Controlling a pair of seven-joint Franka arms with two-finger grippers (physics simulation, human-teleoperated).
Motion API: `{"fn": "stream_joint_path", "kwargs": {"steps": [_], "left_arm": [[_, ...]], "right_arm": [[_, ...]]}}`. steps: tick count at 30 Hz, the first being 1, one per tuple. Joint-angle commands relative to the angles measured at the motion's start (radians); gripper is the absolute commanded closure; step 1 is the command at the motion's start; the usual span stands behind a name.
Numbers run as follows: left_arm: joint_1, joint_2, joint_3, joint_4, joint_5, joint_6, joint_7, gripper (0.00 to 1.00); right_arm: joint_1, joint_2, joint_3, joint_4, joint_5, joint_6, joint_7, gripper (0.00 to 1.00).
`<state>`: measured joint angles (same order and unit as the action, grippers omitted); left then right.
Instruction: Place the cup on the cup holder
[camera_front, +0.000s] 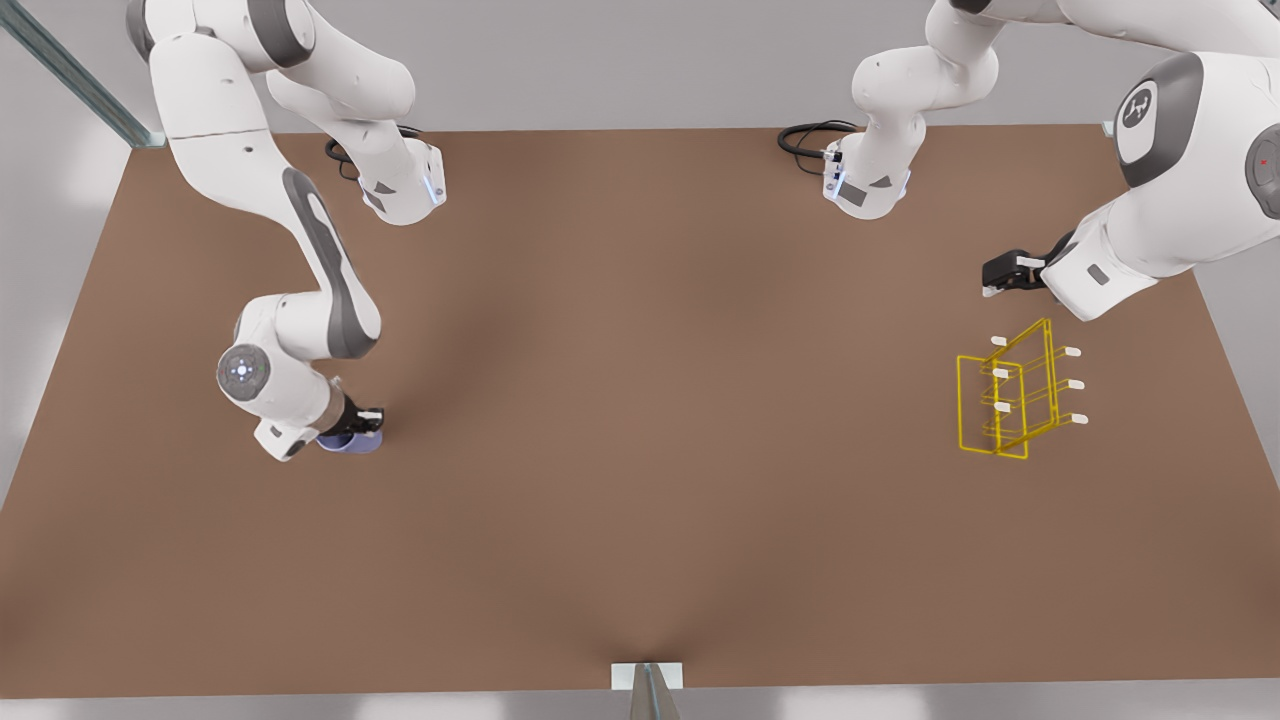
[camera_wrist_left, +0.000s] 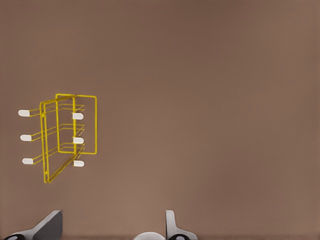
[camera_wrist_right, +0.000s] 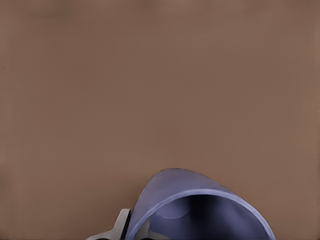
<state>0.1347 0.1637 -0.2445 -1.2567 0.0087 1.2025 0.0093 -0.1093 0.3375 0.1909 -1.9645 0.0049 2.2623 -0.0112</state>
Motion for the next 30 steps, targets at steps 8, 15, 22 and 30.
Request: {"fn": "stream_joint_path", "kwargs": {"steps": [8,15,22,30], "left_arm": [[0.0,0.003,-0.001,-0.042,0.004,0.084,0.009,0.0],[0.0,0.002,-0.003,-0.07,0.005,0.121,0.009,0.0],[0.0,0.002,-0.003,-0.07,0.005,0.121,0.011,0.0],[0.0,0.002,-0.003,-0.07,0.005,0.121,0.009,0.0]], "right_arm": [[0.034,0.034,0.084,0.248,0.56,-0.452,0.066,0.79],[0.223,0.434,0.097,0.677,1.152,-0.467,0.014,0.79],[0.506,0.805,0.09,1.102,1.472,-0.4,-0.119,0.79],[0.672,0.951,0.087,1.202,1.523,-0.24,-0.326,0.79]]}}
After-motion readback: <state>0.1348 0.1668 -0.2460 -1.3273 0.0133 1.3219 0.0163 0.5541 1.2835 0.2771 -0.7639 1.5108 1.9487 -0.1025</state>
